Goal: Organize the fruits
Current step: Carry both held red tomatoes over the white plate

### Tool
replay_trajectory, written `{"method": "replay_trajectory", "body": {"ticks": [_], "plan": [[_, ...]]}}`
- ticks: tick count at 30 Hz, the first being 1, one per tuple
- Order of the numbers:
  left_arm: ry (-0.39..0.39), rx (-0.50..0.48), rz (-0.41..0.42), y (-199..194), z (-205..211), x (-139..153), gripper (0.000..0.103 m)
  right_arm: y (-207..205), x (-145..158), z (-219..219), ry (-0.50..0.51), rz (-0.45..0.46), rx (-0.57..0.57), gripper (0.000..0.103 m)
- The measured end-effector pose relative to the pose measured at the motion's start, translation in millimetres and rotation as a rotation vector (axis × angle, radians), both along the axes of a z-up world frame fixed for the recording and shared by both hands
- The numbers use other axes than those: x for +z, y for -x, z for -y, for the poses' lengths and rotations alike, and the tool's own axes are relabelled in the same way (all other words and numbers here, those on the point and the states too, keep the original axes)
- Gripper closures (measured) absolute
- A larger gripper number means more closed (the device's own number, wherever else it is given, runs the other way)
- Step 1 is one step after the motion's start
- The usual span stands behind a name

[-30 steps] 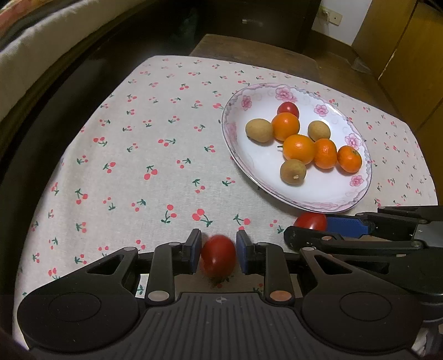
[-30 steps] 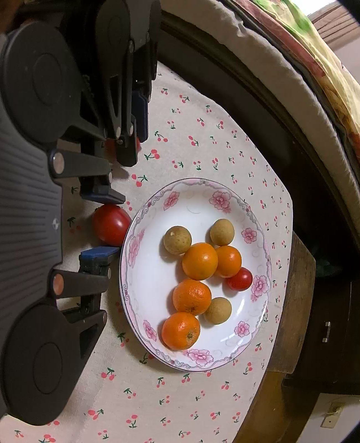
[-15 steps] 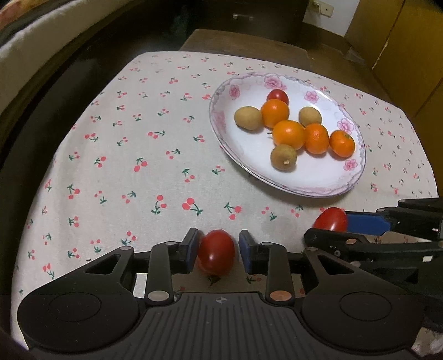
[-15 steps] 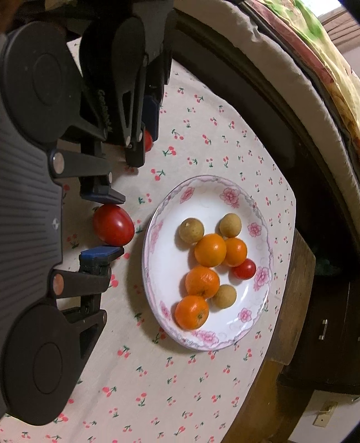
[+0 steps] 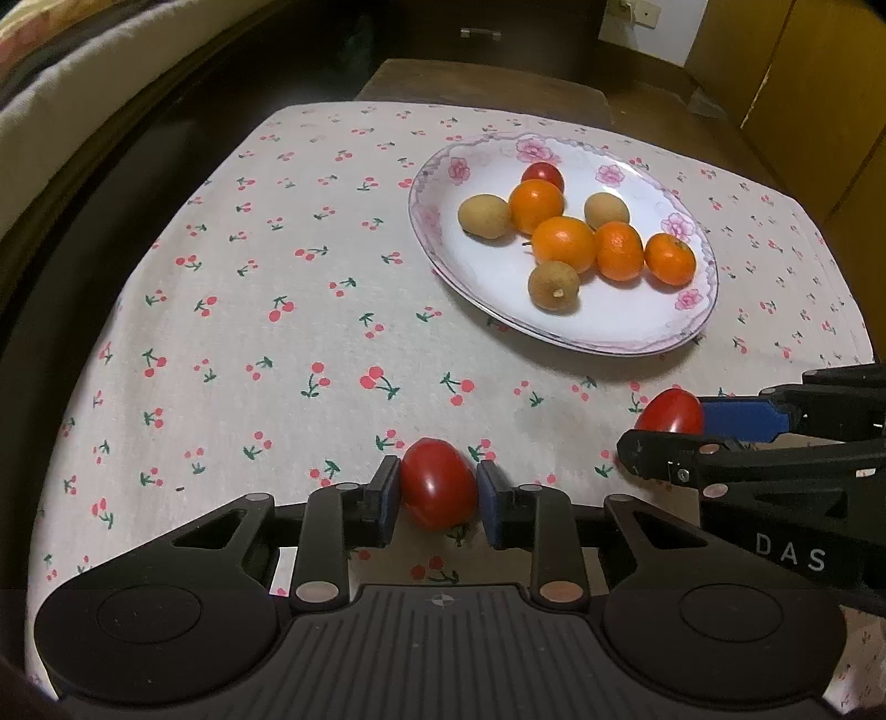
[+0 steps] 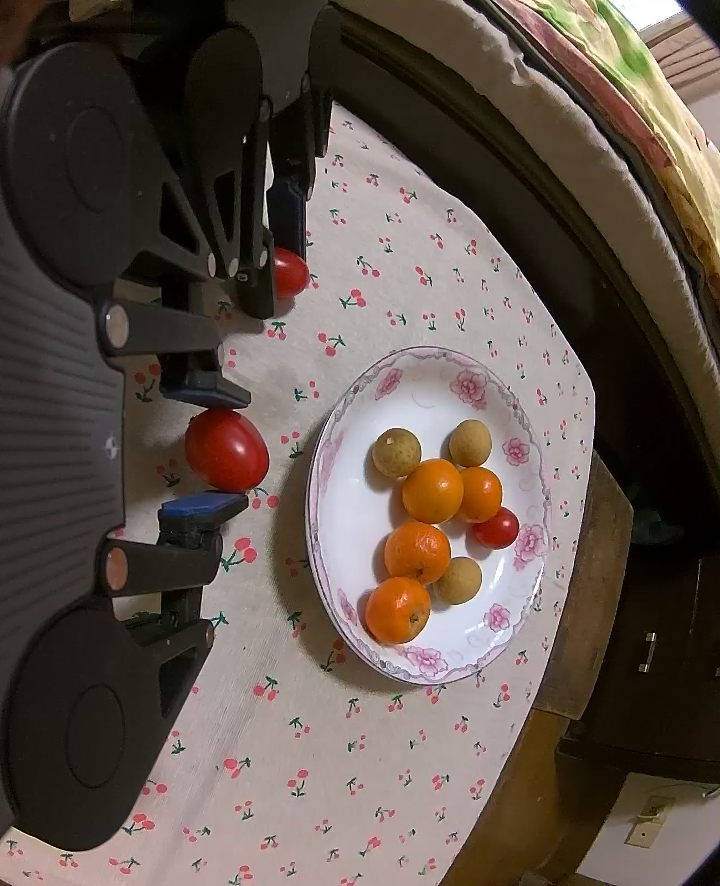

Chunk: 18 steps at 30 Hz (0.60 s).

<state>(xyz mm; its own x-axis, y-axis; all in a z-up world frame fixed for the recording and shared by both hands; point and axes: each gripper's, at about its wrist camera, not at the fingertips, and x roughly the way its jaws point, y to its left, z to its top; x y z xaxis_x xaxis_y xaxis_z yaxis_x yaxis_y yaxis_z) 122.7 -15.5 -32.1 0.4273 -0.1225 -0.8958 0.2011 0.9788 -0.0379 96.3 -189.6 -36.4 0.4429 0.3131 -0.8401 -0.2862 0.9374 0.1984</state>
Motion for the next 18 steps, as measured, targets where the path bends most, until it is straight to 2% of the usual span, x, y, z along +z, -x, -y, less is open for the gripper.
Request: {"method": "replay_trajectory", "body": {"ticks": [18], "plan": [[0.056,-0.023,0.056,-7,15,27,0.066,-2,18,12,0.011,0.047,-0.023,0.070]]}}
